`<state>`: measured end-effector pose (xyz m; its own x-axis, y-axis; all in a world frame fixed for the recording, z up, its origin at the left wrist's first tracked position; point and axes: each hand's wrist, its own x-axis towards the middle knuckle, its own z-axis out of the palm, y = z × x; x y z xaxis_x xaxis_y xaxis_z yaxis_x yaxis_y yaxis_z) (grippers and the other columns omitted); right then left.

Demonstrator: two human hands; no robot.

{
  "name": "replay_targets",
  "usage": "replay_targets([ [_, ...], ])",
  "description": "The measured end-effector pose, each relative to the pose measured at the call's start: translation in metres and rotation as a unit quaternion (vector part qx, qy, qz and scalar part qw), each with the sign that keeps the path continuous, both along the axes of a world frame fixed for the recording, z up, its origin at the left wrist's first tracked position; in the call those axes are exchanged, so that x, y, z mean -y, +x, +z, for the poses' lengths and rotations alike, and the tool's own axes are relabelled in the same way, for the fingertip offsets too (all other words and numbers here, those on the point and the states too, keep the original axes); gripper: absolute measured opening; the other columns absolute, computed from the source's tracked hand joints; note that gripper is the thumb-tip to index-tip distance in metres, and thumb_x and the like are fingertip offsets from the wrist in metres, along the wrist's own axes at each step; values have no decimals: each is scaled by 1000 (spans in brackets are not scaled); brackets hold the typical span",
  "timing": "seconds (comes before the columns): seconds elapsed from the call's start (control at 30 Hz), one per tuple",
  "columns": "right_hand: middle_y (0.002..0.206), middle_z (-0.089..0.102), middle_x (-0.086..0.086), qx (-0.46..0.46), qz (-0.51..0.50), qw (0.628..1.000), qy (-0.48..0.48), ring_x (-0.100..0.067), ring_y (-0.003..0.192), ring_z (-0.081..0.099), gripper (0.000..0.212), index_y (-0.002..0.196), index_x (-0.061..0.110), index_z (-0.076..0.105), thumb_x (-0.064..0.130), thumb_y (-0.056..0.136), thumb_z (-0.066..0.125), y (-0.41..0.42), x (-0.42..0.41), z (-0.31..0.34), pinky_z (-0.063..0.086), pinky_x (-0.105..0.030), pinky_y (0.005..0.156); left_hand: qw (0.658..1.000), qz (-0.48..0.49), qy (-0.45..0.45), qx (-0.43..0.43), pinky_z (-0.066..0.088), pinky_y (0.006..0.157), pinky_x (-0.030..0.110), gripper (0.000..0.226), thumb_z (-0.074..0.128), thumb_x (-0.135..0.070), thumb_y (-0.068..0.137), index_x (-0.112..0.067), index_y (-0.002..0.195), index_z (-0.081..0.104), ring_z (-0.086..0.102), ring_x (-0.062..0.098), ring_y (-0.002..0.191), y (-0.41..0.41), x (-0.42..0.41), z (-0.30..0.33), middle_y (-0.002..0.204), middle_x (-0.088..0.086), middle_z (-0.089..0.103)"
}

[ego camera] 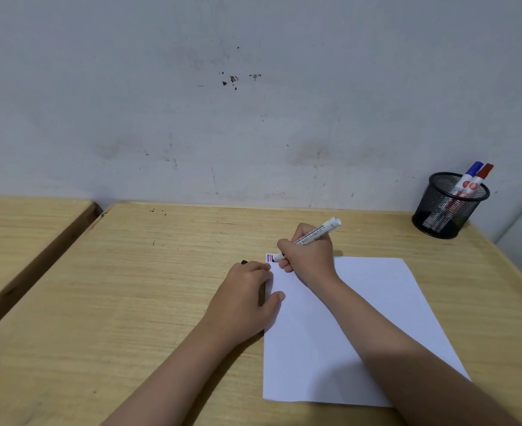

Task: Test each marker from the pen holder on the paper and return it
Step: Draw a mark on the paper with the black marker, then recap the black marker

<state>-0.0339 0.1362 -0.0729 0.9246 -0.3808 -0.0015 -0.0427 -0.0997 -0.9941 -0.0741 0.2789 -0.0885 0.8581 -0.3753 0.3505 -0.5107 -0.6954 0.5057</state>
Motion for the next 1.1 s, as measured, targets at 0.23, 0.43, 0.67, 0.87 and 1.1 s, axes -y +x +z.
replay_targets([
  [0.23,58,65,-16,44,-27,993,104,-21,45,64,28,62,9,45,5,79,68,-2,4,2,52,-29,46,994,10,-54,93,45,76,21,22,60,-25,82,-12,99,66,57,15,93,-2,-3,12,101,2,60],
  [0.43,50,63,0,85,-37,987,133,-17,46,65,30,66,12,47,16,81,73,-11,3,12,54,-29,50,996,69,-33,53,51,67,32,24,63,-18,81,-19,105,68,55,15,84,9,-18,15,96,1,59],
  [0.67,37,49,7,163,-24,983,75,-13,33,47,34,64,7,48,22,81,73,-42,3,51,39,-22,40,915,92,-356,-166,52,61,14,14,70,-2,76,-13,84,72,66,3,67,7,-21,42,78,0,73],
  [0.87,39,42,4,223,-16,972,72,-14,33,38,39,55,13,43,15,82,71,-78,5,76,34,-20,40,802,-21,-531,-272,58,67,19,15,68,1,73,-11,79,73,70,14,73,-15,-19,78,72,2,74],
  [1.1,39,40,3,260,2,963,69,-15,35,36,42,50,18,44,18,79,75,-104,1,99,31,-22,43,813,-86,-511,-264,57,70,21,19,73,-13,60,-15,79,73,70,15,74,-47,-9,108,75,4,75],
])
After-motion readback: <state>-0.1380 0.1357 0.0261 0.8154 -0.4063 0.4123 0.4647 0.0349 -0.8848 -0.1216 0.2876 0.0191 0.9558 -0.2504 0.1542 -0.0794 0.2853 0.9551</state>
